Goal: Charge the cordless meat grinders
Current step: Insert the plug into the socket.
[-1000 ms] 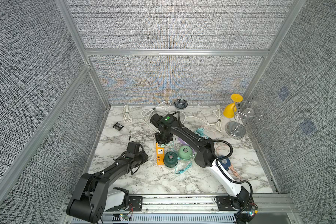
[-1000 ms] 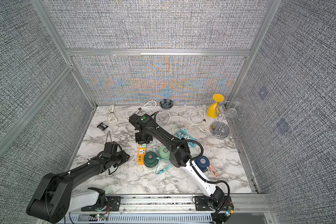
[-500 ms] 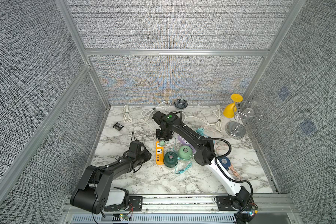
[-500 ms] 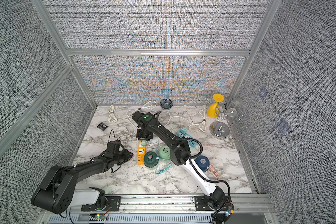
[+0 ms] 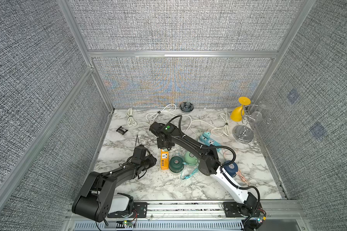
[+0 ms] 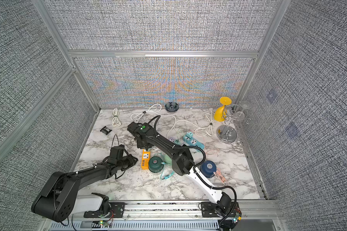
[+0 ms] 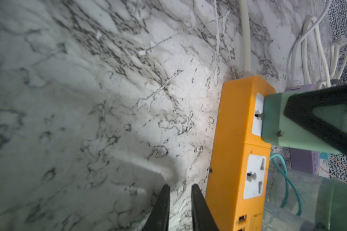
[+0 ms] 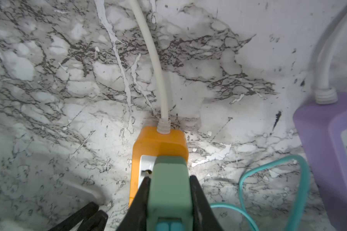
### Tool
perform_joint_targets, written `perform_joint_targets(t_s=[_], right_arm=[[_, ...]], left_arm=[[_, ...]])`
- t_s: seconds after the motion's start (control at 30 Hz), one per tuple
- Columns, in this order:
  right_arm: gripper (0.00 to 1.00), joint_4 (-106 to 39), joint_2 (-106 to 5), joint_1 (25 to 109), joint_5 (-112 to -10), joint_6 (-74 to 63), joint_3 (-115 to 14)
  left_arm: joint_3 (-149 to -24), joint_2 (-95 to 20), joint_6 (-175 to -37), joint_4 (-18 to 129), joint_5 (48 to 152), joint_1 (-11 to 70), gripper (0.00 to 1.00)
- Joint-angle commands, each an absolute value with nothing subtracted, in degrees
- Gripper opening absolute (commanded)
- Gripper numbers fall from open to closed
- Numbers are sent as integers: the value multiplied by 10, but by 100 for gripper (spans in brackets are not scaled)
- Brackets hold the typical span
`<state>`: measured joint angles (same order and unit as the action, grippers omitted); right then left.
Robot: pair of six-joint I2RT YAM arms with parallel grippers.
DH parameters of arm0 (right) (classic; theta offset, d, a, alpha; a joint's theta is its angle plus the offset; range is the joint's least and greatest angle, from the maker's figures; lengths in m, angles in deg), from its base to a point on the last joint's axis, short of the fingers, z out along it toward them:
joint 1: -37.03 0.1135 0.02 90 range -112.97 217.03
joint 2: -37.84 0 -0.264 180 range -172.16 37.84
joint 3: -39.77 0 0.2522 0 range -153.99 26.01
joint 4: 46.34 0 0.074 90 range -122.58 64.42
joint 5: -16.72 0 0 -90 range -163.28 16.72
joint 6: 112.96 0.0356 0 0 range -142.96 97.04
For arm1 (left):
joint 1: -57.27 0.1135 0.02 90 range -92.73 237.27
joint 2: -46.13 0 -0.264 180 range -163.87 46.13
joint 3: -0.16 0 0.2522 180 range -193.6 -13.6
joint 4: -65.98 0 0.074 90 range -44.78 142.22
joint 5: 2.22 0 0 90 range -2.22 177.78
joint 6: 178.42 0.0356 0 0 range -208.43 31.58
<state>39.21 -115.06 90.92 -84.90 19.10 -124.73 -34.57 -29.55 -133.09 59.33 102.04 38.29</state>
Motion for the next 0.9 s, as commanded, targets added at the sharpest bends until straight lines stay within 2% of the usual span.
perform_joint_targets(t_s=[0.0,0.13,0.17,0.23,0.43,0.5,0.53,0.67,0.8,0.87], right_arm=[[0,373,-1185,922,-764,188,-1202],[0,343,-1157,914,-762,182,-1198],[7,333,-1144,910,-762,179,-1193],[28,307,-1112,902,-761,171,-1172],[68,259,-1046,889,-751,139,-1156],[94,252,-1036,889,-748,128,-1162],[99,251,-1031,888,-747,124,-1164],[99,242,-996,888,-752,111,-1148],[99,216,-910,888,-786,82,-1085],[99,194,-852,887,-814,62,-1036]], left_arm=[[-340,-285,-1331,496,1001,382,23],[-341,-252,-1334,469,997,382,23],[-343,-244,-1335,461,996,382,24],[-345,-223,-1337,444,994,382,24],[-358,-172,-1340,395,981,382,28],[-366,-160,-1340,377,978,382,32],[-372,-154,-1340,367,976,382,36],[-403,-127,-1333,320,958,382,62],[-449,-83,-1320,274,924,382,90],[-476,-59,-1315,252,895,382,93]])
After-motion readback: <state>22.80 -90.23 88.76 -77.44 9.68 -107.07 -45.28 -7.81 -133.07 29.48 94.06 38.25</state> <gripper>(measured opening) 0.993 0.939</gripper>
